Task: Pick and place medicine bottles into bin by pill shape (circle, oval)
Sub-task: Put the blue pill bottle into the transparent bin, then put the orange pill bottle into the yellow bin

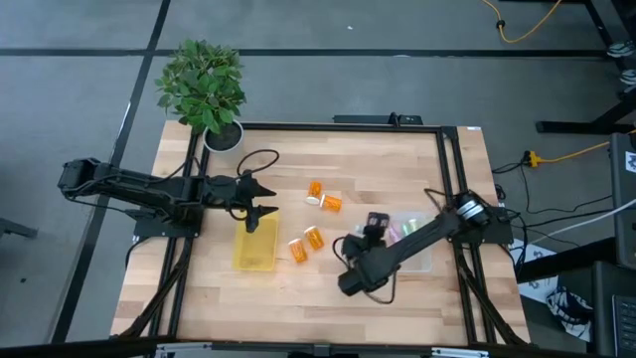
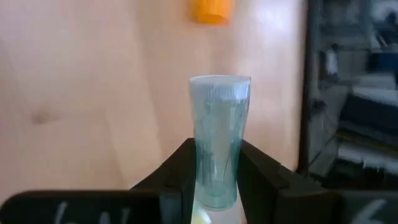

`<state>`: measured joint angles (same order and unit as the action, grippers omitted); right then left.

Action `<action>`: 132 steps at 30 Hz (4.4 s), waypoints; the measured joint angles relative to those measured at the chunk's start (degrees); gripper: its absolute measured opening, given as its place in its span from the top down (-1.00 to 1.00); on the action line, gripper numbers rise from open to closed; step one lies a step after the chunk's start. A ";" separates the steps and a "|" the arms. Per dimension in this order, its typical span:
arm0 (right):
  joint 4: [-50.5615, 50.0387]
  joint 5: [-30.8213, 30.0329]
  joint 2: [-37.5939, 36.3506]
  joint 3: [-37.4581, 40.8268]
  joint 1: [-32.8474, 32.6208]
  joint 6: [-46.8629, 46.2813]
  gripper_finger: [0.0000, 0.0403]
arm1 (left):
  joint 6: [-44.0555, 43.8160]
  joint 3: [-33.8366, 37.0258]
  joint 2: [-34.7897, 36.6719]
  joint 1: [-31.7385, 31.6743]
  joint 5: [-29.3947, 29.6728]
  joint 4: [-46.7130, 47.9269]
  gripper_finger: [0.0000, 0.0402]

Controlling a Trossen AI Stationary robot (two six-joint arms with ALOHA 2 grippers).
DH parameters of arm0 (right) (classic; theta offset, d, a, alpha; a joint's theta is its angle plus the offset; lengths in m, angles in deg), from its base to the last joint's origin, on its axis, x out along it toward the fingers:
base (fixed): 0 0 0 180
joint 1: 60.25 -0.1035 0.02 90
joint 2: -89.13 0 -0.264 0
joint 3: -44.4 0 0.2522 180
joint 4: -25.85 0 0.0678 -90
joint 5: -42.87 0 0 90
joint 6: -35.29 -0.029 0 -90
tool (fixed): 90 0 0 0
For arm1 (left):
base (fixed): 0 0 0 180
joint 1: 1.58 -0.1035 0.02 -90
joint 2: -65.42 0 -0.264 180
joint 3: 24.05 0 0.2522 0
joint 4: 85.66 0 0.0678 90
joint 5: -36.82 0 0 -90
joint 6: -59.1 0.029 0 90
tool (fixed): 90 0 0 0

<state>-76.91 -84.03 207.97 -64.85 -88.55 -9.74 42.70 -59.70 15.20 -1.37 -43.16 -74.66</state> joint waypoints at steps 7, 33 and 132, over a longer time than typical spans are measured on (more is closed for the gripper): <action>-1.54 1.64 -13.65 14.56 0.05 -16.83 0.53 | 0.00 0.02 0.00 -0.01 0.00 -0.15 -0.14; 16.04 14.56 -29.91 35.74 -5.67 -38.75 0.34 | -0.04 0.02 0.00 0.00 -0.02 -0.32 -0.14; 80.94 24.54 -8.64 34.85 31.15 40.95 -0.07 | -0.02 0.02 -0.02 -0.01 -0.26 0.65 -0.14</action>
<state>4.03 -59.49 199.33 -30.00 -57.40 31.21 42.68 -59.68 15.18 -1.38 -43.42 -74.01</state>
